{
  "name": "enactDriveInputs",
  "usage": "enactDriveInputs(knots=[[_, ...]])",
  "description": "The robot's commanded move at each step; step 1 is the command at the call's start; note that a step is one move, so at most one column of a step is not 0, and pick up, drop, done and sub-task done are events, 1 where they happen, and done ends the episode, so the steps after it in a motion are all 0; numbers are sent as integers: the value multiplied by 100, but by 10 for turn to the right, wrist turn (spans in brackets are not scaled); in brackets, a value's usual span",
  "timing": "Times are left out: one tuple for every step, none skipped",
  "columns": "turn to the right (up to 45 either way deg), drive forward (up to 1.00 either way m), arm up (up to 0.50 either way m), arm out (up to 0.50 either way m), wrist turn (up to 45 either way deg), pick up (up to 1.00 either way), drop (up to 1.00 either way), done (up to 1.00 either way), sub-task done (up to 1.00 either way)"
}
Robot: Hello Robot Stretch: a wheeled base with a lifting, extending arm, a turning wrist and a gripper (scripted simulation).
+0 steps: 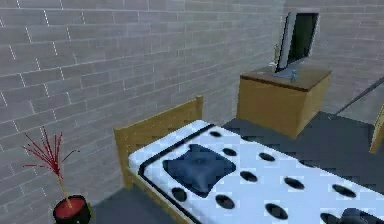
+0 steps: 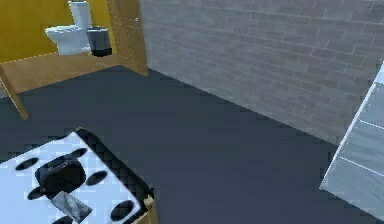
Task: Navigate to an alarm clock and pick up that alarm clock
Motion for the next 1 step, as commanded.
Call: enactDriveInputs(knots=[[0,50,0,0,0,0,0,0,0]])
